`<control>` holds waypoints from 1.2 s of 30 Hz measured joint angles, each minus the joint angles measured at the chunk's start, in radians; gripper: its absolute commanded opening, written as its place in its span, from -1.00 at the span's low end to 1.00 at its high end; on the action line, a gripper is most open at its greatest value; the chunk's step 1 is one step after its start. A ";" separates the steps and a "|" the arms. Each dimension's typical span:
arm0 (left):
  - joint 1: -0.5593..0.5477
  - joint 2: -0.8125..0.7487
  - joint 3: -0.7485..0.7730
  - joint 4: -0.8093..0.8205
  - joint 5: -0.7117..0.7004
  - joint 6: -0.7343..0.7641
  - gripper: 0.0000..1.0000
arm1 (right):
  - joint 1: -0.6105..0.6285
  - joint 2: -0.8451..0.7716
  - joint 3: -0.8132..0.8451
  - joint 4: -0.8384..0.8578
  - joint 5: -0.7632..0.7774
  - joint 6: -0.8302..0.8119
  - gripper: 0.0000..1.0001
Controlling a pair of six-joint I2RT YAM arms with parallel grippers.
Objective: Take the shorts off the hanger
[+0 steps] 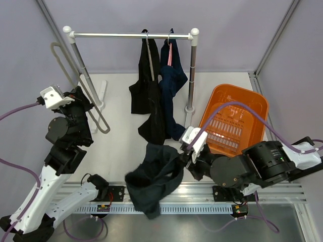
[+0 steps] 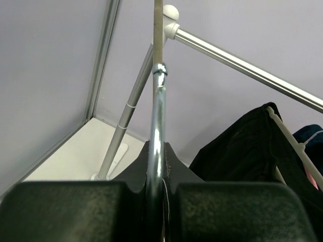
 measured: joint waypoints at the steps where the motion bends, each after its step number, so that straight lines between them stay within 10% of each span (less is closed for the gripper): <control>1: 0.002 0.001 0.006 -0.014 0.005 -0.003 -1.00 | 0.000 -0.010 0.003 -0.015 0.032 0.010 -1.00; 8: 0.003 0.024 0.143 -0.205 0.162 -0.058 -1.00 | -0.011 0.012 0.183 -0.047 0.350 0.001 -1.00; 14: 0.003 0.062 0.238 -0.410 0.355 -0.102 -1.00 | -0.232 -0.116 0.051 0.501 0.553 -0.465 -1.00; 36: 0.003 0.065 0.280 -0.714 0.634 -0.117 -1.00 | -0.867 0.127 0.603 0.697 0.515 -0.819 -1.00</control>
